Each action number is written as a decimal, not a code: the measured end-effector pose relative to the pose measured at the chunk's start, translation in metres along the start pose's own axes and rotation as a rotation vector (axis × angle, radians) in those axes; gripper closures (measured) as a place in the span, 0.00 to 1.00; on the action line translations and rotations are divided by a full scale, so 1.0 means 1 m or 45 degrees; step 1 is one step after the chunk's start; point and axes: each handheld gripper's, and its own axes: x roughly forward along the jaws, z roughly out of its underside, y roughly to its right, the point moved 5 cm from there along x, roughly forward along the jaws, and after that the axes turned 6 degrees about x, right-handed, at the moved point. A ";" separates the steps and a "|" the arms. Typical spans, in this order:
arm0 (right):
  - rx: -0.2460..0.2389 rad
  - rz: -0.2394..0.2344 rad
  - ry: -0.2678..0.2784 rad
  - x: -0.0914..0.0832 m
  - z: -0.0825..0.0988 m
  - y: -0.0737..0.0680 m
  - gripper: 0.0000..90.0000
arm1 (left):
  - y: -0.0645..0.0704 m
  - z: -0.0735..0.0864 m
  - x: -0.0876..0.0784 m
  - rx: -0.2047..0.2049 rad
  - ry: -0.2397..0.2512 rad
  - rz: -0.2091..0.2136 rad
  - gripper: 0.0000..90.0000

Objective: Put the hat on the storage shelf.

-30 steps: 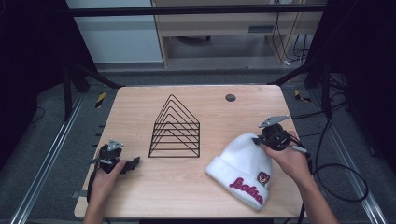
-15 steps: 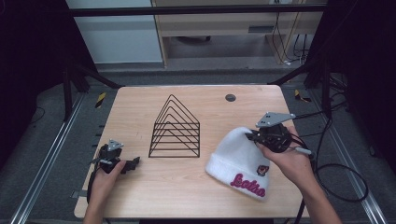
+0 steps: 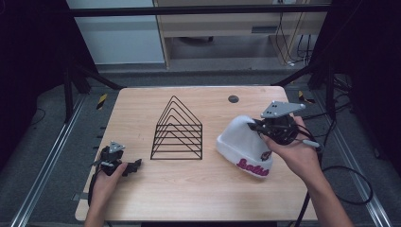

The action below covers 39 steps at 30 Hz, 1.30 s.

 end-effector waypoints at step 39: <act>-0.048 0.059 0.307 -0.045 -0.110 -0.004 0.94 | -0.003 -0.063 -0.086 0.080 0.266 0.027 0.03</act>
